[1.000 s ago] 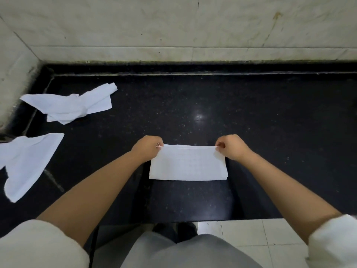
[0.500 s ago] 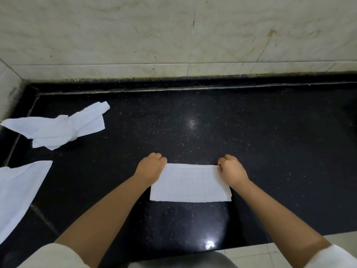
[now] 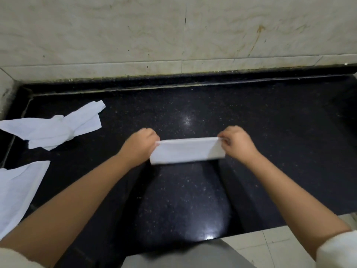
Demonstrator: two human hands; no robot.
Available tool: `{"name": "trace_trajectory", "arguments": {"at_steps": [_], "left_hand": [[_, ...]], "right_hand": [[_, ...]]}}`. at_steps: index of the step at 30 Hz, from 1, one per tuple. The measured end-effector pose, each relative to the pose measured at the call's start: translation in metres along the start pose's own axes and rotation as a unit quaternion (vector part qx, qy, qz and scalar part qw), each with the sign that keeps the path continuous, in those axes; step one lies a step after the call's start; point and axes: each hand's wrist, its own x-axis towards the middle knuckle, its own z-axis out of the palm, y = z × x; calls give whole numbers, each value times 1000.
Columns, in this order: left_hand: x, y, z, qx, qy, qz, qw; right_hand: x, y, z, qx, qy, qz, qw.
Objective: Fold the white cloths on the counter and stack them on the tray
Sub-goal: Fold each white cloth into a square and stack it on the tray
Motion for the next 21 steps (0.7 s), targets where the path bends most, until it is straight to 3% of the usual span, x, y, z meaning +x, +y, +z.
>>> {"name": "trace_trajectory", "arguments": {"at_steps": [3, 6, 10, 13, 18, 21], "left_hand": [[-2, 4, -24, -5, 74, -12, 997], [-24, 6, -13, 3, 40, -20, 999], [-69, 10, 29, -11, -78, -31, 996], [-97, 17, 52, -59, -124, -49, 989], [-91, 24, 52, -26, -87, -80, 993], [-71, 32, 58, -15, -52, -128, 990]], "right_hand": [[2, -7, -13, 20, 104, -3, 994], [-12, -17, 3, 31, 135, -17, 990], [-61, -23, 56, -18, 28, -18, 999], [-94, -23, 84, -4, -58, 15, 998], [-97, -28, 91, 52, -31, 73, 996], [-90, -37, 82, 63, -2, 202, 977]]}}
